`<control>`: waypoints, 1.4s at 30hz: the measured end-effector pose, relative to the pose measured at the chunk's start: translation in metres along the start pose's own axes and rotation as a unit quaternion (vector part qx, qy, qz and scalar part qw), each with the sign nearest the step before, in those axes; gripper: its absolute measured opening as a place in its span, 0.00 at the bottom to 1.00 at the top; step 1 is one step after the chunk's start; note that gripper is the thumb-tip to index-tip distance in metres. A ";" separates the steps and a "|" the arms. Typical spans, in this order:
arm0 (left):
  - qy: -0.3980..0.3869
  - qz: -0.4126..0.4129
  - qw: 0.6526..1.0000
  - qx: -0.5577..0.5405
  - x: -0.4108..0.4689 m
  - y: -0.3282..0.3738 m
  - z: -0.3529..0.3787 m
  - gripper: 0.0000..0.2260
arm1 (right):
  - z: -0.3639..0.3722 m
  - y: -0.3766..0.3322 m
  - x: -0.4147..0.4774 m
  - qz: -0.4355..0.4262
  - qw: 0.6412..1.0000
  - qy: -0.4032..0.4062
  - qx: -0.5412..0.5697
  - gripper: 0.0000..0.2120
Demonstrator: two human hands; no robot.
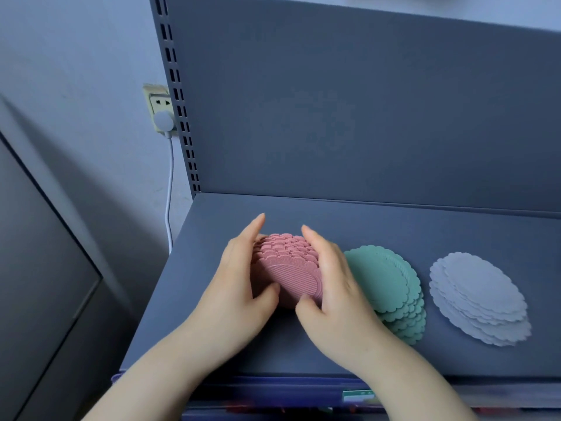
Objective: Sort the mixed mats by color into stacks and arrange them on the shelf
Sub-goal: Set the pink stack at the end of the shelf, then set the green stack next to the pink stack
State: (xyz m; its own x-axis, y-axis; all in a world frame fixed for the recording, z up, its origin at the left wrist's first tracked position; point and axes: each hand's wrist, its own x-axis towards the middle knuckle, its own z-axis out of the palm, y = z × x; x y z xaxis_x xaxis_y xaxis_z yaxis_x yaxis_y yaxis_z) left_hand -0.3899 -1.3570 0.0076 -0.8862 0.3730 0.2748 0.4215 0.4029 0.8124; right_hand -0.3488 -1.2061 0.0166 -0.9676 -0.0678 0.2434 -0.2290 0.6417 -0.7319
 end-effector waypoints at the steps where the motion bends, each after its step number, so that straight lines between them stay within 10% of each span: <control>1: -0.004 0.000 1.000 0.005 0.000 0.001 0.001 0.38 | 0.001 0.000 0.001 -0.001 1.000 -0.006 -0.008 0.37; 23: 0.060 -0.140 0.988 0.023 0.005 0.014 -0.021 0.30 | 0.002 -0.006 0.011 0.062 0.997 0.045 0.007 0.33; 29: -0.034 -0.196 0.968 0.153 0.016 0.008 -0.037 0.21 | 0.012 -0.012 0.022 0.127 0.991 -0.009 -0.037 0.30; 38: -0.034 -0.118 0.928 0.352 0.020 -0.001 -0.034 0.29 | 0.010 -0.018 0.037 0.134 0.981 -0.057 -0.129 0.27; 42: -0.006 -0.009 0.924 0.381 0.023 -0.006 -0.022 0.20 | 0.011 -0.018 0.037 0.087 0.982 -0.022 -0.164 0.11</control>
State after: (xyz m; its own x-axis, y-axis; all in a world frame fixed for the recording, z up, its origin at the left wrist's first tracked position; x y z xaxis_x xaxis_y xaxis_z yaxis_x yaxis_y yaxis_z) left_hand -0.4165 -1.3690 0.0205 -0.8945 0.3675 0.2545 0.4231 0.8797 0.2169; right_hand -0.3816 -1.2284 0.0313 -0.9944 0.0351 0.0996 -0.0212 0.8578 -0.5136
